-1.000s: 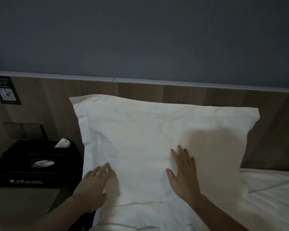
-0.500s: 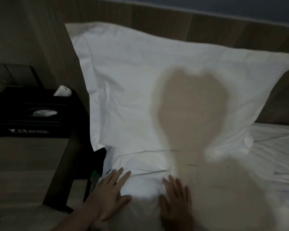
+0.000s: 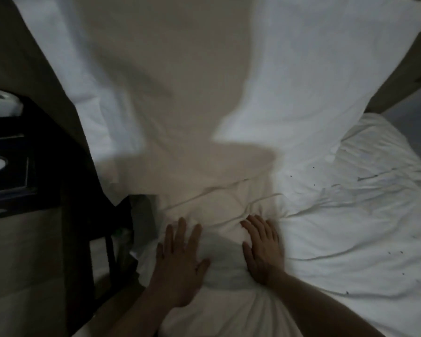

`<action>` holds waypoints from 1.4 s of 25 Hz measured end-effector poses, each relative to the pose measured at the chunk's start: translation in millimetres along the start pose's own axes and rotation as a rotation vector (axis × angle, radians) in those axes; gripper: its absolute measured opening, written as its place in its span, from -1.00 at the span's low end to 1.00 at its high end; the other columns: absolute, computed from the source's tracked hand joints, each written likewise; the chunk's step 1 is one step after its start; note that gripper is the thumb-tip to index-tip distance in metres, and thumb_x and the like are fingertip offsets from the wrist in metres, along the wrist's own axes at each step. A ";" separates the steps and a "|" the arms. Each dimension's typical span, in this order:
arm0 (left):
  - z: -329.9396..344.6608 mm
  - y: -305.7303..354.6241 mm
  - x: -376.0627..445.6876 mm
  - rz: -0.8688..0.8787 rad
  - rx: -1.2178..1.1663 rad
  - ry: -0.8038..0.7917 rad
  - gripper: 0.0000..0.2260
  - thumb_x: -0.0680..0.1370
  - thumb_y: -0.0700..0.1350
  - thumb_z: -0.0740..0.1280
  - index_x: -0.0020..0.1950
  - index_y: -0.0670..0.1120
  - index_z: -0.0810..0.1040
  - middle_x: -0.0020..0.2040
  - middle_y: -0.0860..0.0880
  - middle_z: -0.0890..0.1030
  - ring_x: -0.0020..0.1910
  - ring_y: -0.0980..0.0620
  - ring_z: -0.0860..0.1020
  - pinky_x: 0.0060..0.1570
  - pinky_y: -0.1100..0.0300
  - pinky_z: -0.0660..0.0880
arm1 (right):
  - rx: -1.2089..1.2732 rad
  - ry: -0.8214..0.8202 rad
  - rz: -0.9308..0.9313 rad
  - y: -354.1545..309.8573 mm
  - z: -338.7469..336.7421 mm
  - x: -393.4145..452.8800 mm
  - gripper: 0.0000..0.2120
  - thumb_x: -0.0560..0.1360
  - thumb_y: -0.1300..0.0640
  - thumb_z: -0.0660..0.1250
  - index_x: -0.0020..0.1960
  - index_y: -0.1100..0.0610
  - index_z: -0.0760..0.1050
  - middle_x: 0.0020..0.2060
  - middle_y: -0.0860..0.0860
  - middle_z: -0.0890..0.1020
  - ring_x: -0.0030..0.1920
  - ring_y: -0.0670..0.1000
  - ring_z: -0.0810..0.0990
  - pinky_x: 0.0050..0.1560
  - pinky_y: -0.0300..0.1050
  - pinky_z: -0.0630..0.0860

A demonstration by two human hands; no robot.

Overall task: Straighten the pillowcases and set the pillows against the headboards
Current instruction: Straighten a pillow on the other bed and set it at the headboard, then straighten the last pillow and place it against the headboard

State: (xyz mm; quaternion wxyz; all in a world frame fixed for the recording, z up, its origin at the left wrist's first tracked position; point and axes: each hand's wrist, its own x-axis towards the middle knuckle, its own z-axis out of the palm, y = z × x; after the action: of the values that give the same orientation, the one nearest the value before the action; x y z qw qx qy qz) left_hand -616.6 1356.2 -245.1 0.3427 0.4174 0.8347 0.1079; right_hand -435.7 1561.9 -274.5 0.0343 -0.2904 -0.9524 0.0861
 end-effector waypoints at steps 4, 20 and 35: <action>-40.8 -0.5 -4.0 0.021 0.101 -0.240 -0.28 0.63 0.21 0.04 0.68 0.13 -0.28 0.69 -0.07 -0.31 0.68 -0.24 -0.13 0.58 -0.20 0.12 | -0.013 -0.168 0.184 -34.5 -30.0 2.1 -0.43 0.58 -0.08 0.11 0.55 0.03 0.39 0.57 0.02 0.41 0.61 0.13 0.31 0.62 0.22 0.13; -318.8 51.0 -347.1 0.134 -0.407 -0.154 -0.74 0.62 -0.06 0.42 0.21 0.29 0.59 0.20 0.19 0.63 0.20 0.32 0.58 0.14 0.27 0.53 | 1.145 0.065 0.780 -297.1 -415.5 -208.8 -0.64 0.60 0.19 0.41 0.30 -0.16 0.57 0.26 -0.13 0.64 0.25 -0.19 0.61 0.16 -0.23 0.60; -280.3 115.8 -556.4 0.684 -0.226 -0.437 -0.70 0.62 -0.18 0.40 0.19 0.23 0.62 0.20 0.19 0.64 0.26 0.24 0.58 0.15 0.40 0.51 | 1.284 0.445 1.178 -472.6 -512.5 -517.3 -0.72 0.63 0.03 0.38 0.28 -0.27 0.59 0.21 -0.11 0.70 0.26 -0.23 0.63 0.30 -0.19 0.51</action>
State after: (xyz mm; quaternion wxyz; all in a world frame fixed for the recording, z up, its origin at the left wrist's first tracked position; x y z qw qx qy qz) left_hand -498.3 1029.7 284.9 0.4996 0.6434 0.5387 0.2153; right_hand -206.5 960.6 308.2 0.3240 -0.6665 -0.3888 0.5474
